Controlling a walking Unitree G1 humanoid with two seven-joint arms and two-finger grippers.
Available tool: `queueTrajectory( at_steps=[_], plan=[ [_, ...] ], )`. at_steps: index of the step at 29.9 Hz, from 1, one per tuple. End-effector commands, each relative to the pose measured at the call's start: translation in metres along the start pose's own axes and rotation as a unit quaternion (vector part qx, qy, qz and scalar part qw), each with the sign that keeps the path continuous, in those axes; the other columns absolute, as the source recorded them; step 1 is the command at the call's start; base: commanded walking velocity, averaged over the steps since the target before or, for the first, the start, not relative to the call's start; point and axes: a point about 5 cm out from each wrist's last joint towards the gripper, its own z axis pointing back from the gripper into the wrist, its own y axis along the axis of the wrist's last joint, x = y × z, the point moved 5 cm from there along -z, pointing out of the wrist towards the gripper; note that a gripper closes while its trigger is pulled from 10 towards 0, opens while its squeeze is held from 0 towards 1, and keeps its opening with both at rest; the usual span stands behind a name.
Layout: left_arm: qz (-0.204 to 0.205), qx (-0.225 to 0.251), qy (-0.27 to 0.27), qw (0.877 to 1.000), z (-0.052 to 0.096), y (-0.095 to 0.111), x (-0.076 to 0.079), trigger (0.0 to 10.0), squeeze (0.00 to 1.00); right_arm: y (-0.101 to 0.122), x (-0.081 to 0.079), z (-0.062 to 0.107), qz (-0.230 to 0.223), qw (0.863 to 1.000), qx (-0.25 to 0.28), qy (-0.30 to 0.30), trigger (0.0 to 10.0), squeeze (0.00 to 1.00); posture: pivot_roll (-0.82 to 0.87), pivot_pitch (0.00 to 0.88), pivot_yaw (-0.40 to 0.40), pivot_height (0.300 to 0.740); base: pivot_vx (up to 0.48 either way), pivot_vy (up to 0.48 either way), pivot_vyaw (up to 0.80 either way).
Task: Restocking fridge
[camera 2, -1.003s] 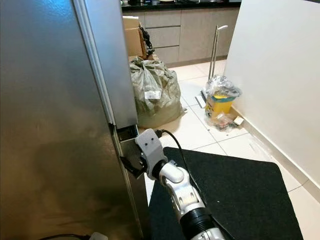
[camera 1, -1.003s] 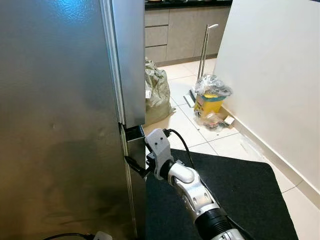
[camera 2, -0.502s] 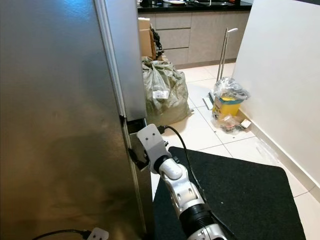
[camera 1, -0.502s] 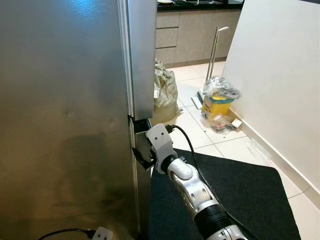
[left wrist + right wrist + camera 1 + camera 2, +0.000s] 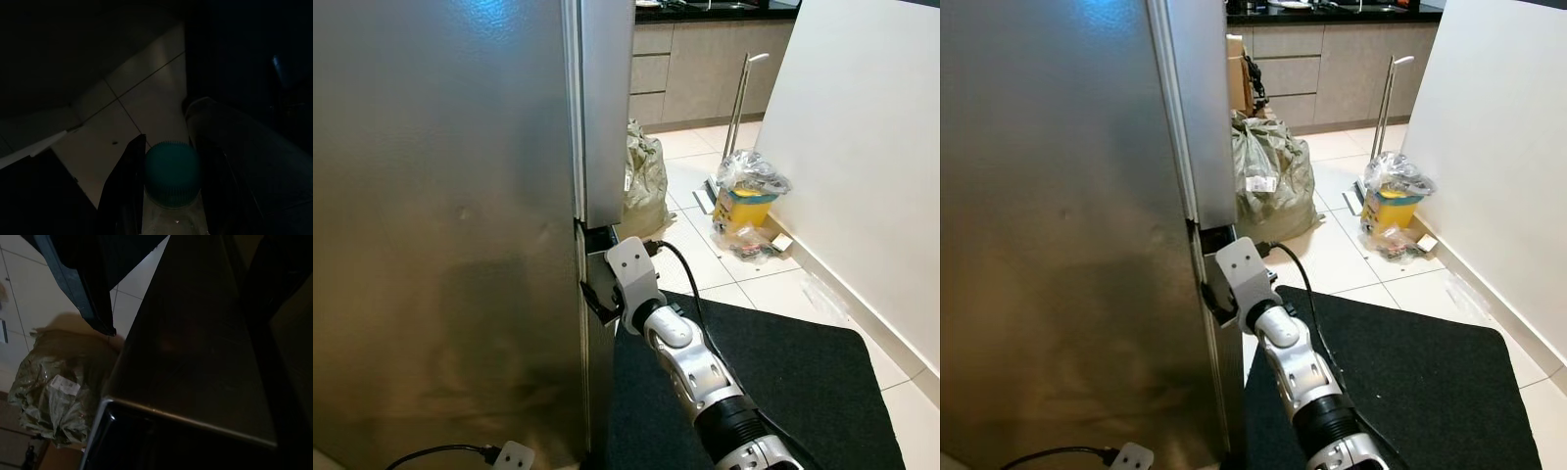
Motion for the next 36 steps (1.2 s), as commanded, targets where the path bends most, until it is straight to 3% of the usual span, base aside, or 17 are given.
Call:
queueTrajectory(
  at_steps=[1,19,36],
  plan=[
    [0.007,-0.034,-0.024,0.999,0.001,-0.021,0.016,10.0,0.00,0.010,0.049,0.004,-0.008,0.995,0.018,-0.103,10.0,0.00,-0.04,0.028,-0.026,0.740,0.000,0.000,0.00],
    [0.006,-0.034,-0.026,0.999,0.002,-0.022,0.017,10.0,0.00,-0.005,0.080,0.012,-0.005,0.986,-0.008,-0.164,10.0,0.00,-0.04,0.034,-0.022,0.740,0.000,0.000,0.00],
    [0.004,-0.034,-0.026,0.999,0.002,-0.022,0.015,10.0,0.00,-0.009,0.086,0.014,-0.004,0.984,-0.014,-0.179,10.0,0.00,-0.04,0.035,-0.018,0.740,0.000,0.000,0.00]
  ],
)
